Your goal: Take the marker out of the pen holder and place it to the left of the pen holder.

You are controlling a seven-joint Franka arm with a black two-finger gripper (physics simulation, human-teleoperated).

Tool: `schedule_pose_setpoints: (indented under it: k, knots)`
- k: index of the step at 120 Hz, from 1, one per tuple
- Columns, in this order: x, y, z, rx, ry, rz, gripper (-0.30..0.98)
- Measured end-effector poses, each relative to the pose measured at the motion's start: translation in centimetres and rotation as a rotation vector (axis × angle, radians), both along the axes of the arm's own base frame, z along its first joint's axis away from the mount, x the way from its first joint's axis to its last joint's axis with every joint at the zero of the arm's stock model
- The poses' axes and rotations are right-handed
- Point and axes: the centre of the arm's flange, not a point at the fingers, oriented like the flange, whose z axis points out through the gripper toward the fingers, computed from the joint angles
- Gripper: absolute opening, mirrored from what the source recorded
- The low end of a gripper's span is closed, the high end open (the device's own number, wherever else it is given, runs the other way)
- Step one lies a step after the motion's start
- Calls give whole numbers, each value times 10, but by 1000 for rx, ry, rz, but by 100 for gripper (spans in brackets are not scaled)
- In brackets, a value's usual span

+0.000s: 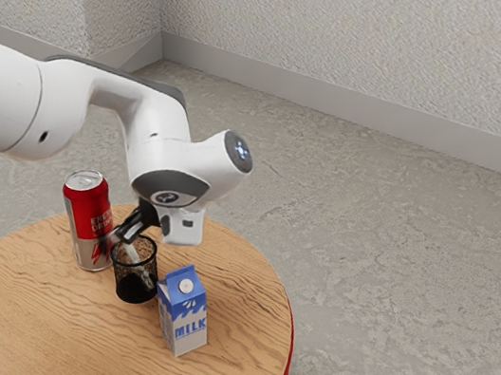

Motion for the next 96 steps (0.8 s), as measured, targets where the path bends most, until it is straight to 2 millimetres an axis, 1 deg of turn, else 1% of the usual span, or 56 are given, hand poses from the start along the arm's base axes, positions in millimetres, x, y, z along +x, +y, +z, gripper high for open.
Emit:
schedule_pose_setpoints:
  k: [20,34,44,52,66,76,84,89,96]
  knots:
    - [11,-6,24,15,-48,-14,-9]
    - [14,-2,36,52,-51,-8,-10]
    - [17,1,50,80,-59,-2,-10]
    - [21,2,65,101,-71,4,-10]
    - [26,-1,102,129,-108,6,-10]
    - [19,-4,127,134,-120,17,-9]
    - [9,-16,141,121,-114,27,-9]
    - [-3,-25,146,106,-101,33,-9]
    - [-26,-36,150,82,-71,43,-9]
